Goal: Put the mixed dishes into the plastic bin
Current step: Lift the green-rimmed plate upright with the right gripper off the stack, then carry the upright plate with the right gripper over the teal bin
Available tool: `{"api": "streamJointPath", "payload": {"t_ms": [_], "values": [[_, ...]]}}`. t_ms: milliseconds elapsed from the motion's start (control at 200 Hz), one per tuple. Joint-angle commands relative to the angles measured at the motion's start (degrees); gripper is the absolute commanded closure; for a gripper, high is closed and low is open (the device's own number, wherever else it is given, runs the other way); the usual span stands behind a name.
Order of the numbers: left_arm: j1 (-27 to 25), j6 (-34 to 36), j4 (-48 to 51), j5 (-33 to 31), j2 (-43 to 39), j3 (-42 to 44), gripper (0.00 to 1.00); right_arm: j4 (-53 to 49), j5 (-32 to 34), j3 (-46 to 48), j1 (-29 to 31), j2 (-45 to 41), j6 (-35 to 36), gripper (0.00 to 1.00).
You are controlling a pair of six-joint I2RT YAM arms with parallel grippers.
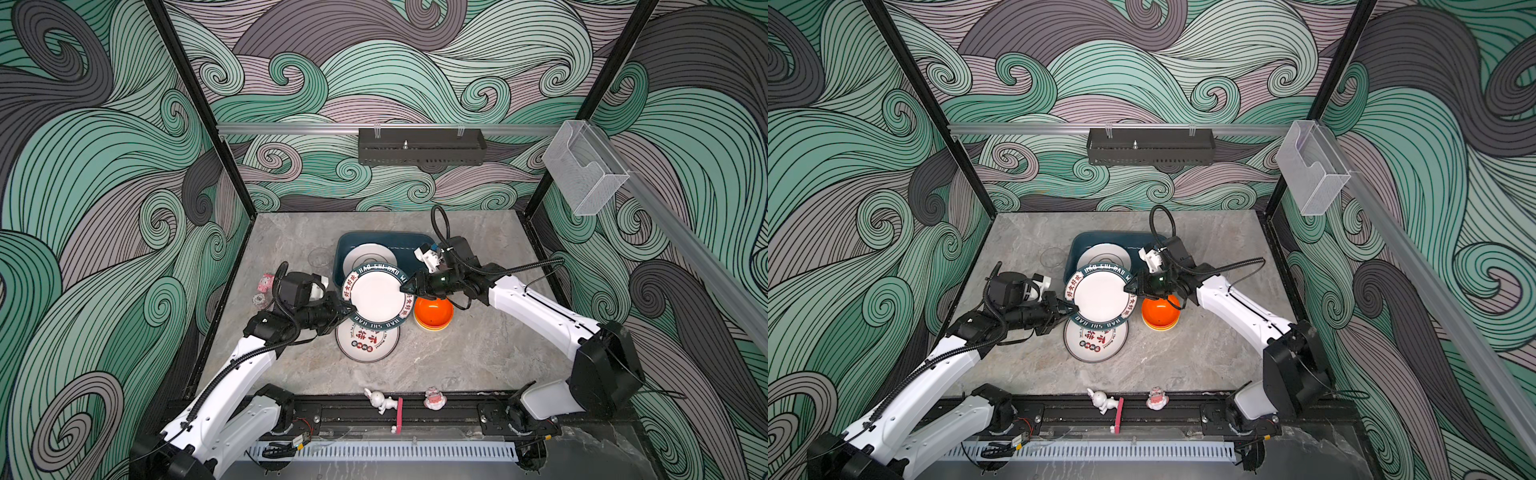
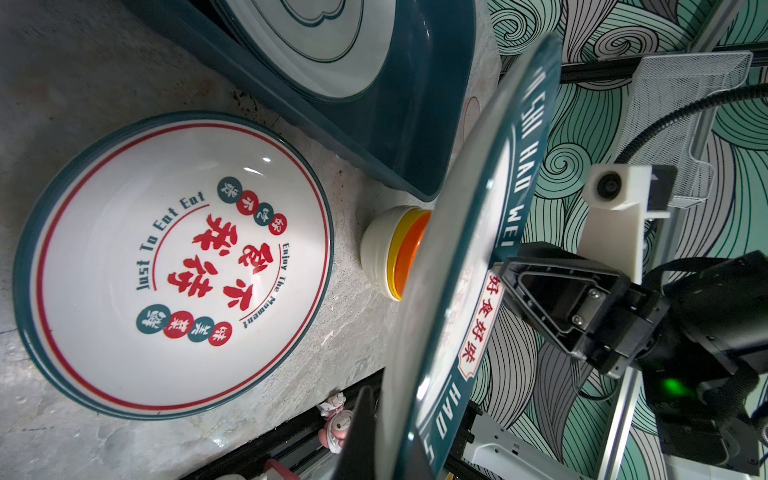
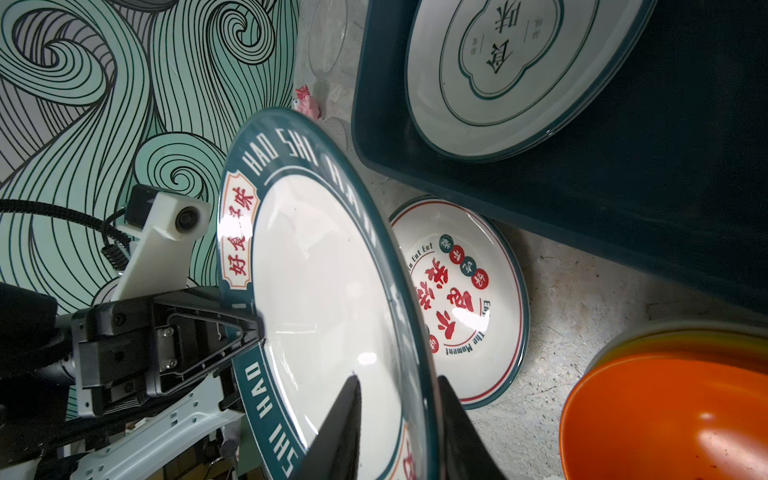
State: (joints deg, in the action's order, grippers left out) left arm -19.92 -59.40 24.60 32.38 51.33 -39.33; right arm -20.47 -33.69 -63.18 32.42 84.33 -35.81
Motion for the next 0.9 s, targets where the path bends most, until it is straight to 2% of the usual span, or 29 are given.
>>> {"api": "streamJointPath", "payload": {"t_ms": [0,110,235,310,565,816,896], "values": [[-0.42,-0.80,-3.79,1.73,-0.04,-2.82,1.00,1.92,-1.79,0.42,-0.45,-0.01,-0.66,0.80],[-0.40,-0.97,-3.83,1.52,-0.17,-2.41,1.00,1.84,-1.61,0.42,-0.69,0.12,-0.66,0.90],[-0.44,-0.97,-3.67,1.37,-0.31,-2.20,0.92,1.84,-1.38,0.34,-1.05,0.30,-0.66,1.00],[-0.39,-0.90,-3.15,0.80,-0.61,-2.11,0.78,1.70,-1.23,0.18,-1.35,0.52,-0.75,1.00],[-0.39,-0.46,0.53,-2.90,-2.36,-0.89,0.54,1.33,-0.38,-0.97,-2.99,1.57,-0.40,1.00],[-0.29,-1.10,2.77,-9.66,-7.65,3.61,0.37,0.43,1.15,-3.89,-4.97,4.98,-0.13,1.00],[-0.27,-0.98,3.08,-10.40,-9.18,5.08,0.35,0.43,1.54,-5.34,-5.57,6.55,-0.22,1.00]]}}
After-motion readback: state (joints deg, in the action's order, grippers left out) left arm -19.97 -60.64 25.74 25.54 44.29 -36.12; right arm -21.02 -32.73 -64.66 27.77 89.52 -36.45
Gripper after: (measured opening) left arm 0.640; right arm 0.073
